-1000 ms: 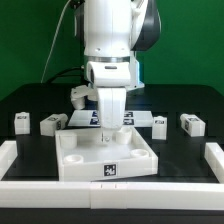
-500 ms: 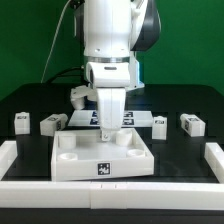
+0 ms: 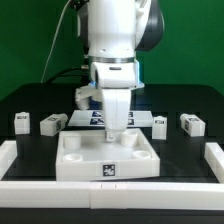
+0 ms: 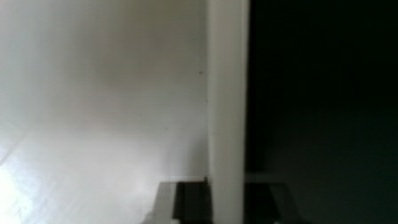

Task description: Assemble one leg

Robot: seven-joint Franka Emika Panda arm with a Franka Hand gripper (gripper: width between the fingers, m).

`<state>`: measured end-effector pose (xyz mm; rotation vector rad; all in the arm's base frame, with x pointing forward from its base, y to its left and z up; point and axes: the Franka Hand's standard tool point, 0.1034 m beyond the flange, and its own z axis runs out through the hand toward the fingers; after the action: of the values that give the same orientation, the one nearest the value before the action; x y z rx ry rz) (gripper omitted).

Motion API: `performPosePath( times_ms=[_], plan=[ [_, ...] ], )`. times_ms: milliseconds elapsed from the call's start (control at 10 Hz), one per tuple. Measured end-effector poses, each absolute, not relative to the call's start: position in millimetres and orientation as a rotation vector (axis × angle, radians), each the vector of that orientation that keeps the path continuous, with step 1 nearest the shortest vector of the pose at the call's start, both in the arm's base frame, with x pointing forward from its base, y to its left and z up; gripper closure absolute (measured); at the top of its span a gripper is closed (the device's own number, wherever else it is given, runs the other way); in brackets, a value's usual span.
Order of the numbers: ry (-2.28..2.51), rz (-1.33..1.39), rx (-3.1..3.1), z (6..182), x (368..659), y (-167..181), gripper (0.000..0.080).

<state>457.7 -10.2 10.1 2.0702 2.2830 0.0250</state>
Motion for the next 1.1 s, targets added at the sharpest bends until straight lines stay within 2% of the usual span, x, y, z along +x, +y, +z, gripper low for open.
performPosePath(
  times_ms=[500,1100],
  plan=[
    [2.191,0.033,2.167,9.1,481,53,0.0739],
    [2.152,0.081,2.195,9.6,497,89,0.0739]
  ],
)
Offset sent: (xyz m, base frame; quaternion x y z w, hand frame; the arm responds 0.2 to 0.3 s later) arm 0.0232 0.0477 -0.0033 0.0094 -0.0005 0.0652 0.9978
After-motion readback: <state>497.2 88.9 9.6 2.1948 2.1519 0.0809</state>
